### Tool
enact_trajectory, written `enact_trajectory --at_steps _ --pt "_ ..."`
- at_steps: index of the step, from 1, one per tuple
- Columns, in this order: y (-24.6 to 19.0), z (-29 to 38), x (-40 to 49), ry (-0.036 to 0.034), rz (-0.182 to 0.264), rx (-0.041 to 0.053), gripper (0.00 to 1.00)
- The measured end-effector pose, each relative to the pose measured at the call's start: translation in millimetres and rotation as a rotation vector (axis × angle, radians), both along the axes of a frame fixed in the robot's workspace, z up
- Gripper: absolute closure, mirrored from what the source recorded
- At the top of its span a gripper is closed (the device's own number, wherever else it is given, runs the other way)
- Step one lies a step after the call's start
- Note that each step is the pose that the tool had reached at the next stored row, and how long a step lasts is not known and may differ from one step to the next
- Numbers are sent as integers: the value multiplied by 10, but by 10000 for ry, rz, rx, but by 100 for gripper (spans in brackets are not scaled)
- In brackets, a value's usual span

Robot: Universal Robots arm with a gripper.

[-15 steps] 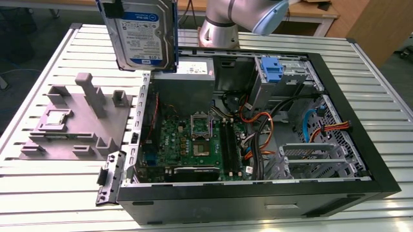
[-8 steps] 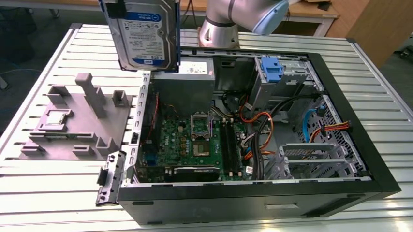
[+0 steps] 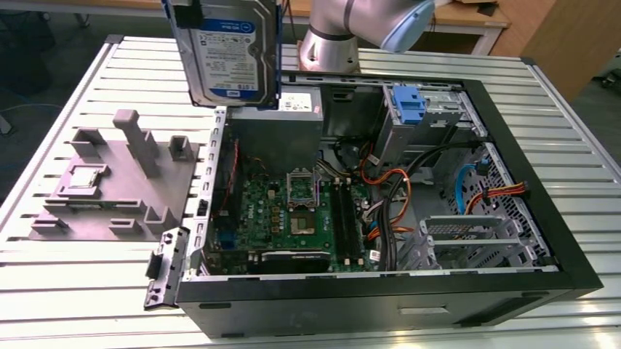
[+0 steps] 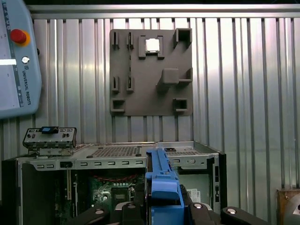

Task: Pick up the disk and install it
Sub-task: 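Pick up the disk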

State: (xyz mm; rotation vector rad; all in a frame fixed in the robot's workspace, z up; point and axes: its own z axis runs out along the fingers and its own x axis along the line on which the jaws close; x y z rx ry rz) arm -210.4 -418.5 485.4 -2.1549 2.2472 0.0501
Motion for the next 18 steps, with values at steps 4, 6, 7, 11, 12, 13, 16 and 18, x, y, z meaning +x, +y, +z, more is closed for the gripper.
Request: enact_trajectory --at_steps 4,6,7,11,12,13,16,18 --pt "0 -2 43 -1 0 1 63" --pt "-7 -2 46 0 0 0 63" --pt "-19 -3 47 0 0 0 63" --pt "-83 -4 48 0 -1 0 63" --pt "-93 -5 48 0 0 1 63" --pt "-99 -7 49 -2 0 2 63" --pt "-101 -8 77 1 0 -1 63" --pt "-102 -10 116 0 0 0 63"
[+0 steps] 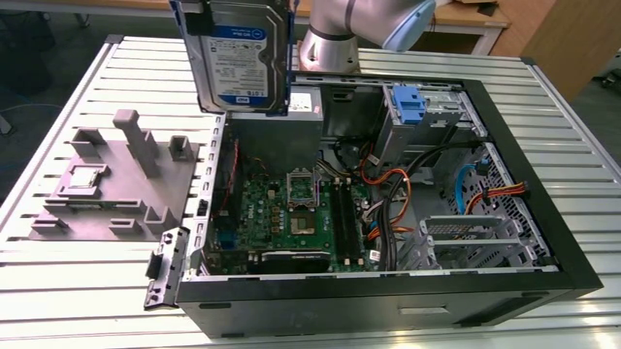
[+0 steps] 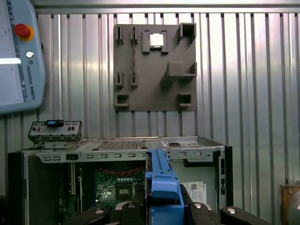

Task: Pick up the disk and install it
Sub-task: 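Pick up the disk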

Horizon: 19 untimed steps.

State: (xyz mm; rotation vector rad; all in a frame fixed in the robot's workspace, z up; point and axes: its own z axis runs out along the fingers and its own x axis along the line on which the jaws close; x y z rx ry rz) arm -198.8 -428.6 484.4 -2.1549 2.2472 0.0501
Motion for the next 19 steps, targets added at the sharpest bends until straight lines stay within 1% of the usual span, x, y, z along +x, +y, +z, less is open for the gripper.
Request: enact_trajectory --at_steps 4,14,19 --pt "0 -4 41 -1 0 1 63" --pt "0 -3 48 0 0 0 63" --pt "0 -3 86 0 0 -1 63"
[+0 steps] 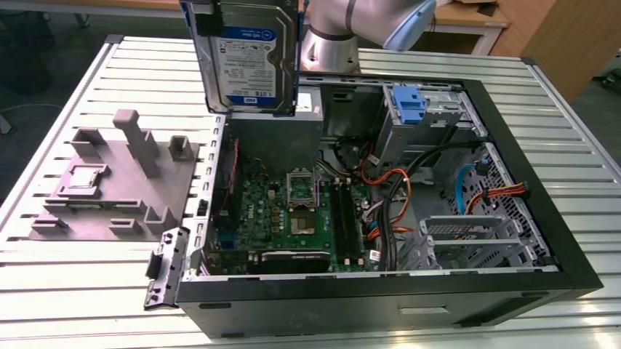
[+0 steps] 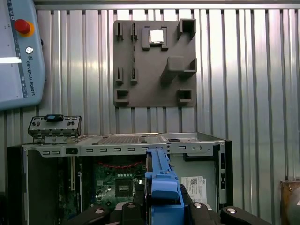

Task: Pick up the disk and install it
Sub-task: 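Pick up the disk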

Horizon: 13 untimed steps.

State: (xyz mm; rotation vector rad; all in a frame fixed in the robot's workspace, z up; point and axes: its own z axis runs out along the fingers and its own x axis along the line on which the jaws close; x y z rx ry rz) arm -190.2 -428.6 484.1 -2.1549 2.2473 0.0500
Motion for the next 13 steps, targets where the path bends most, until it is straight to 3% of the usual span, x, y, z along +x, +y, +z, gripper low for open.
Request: enact_trajectory --at_steps 13 --pt "0 -3 193 0 0 0 63"
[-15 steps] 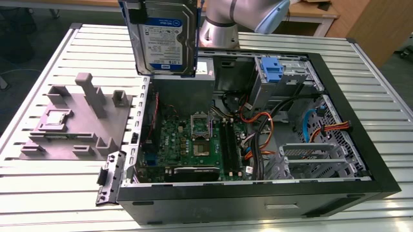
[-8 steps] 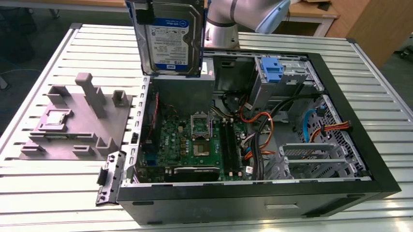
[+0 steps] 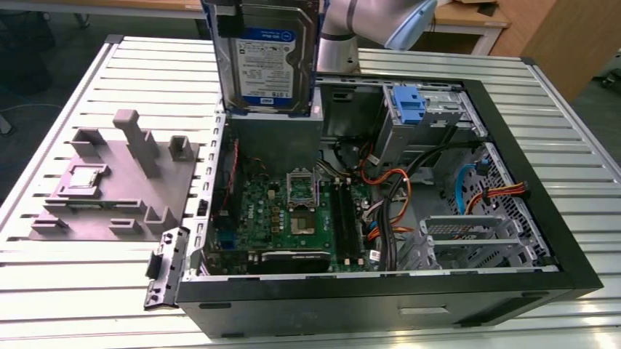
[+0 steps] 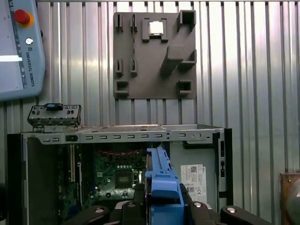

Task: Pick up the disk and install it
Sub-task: 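Pick up the disk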

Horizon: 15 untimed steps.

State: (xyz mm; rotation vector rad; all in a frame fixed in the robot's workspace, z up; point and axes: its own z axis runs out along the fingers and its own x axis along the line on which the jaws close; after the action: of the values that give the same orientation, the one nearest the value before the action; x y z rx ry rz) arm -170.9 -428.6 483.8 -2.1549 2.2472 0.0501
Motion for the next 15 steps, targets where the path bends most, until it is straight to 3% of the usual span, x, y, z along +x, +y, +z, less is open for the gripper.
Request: enact_trajectory --at_steps 5,10,15 --pt "-9 0 15 0 -1 0 63" --pt "-81 -5 16 0 0 1 63" --pt "-87 -8 89 0 0 0 63"
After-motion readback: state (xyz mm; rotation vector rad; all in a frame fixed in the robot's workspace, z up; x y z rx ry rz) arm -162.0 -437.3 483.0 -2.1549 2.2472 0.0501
